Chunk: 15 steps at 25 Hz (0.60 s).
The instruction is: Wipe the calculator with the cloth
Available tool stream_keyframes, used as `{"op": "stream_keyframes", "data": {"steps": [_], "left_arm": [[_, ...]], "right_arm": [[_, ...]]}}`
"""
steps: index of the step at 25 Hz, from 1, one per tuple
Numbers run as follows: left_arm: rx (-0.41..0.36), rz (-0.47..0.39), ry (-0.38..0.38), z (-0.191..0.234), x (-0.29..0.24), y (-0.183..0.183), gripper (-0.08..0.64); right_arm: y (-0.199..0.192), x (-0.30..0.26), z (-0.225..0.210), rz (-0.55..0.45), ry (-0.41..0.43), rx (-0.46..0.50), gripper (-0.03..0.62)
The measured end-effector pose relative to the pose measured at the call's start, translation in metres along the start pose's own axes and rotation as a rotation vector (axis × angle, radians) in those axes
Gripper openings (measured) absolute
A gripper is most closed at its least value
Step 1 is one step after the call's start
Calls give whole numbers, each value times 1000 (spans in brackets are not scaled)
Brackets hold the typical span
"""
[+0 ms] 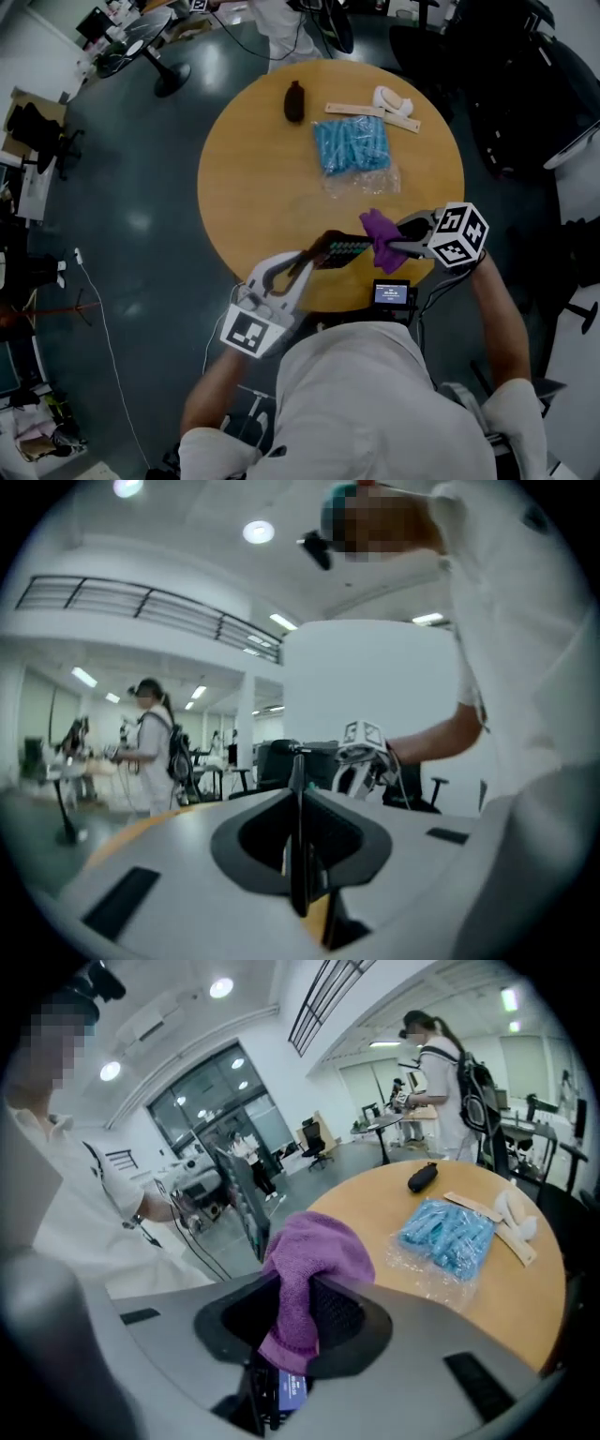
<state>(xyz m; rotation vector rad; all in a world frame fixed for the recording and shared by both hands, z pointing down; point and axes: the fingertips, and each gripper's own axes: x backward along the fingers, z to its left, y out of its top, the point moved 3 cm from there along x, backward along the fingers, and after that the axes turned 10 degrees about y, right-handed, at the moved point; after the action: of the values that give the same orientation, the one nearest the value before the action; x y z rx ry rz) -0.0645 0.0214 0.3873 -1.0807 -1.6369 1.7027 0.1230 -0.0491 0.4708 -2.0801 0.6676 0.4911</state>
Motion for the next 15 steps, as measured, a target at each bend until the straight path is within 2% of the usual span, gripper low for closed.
{"op": "stream_keyframes", "data": {"steps": [1,3,8,12,13,15], "left_arm": [[132,38,38,12,-4,-17,43],[323,64,88,29,-12,-48,43],[711,120,199,46,-32,-122,43],[1045,194,273,52,-45,-195,43],[1109,215,292,52,-47,-213,43],[1186,247,332,51,-50,-245,43]], "right_arm": [[-1,2,-1,-37,-3,-18,100],[-7,4,-3,-92,-13,-51,100],[-29,9,-11,-207,-21,-145,100],[-46,4,-14,-236,-10,-196,100],[-49,2,-13,-240,-7,-204,100],[-54,-2,-12,-254,-4,-221,100]]}}
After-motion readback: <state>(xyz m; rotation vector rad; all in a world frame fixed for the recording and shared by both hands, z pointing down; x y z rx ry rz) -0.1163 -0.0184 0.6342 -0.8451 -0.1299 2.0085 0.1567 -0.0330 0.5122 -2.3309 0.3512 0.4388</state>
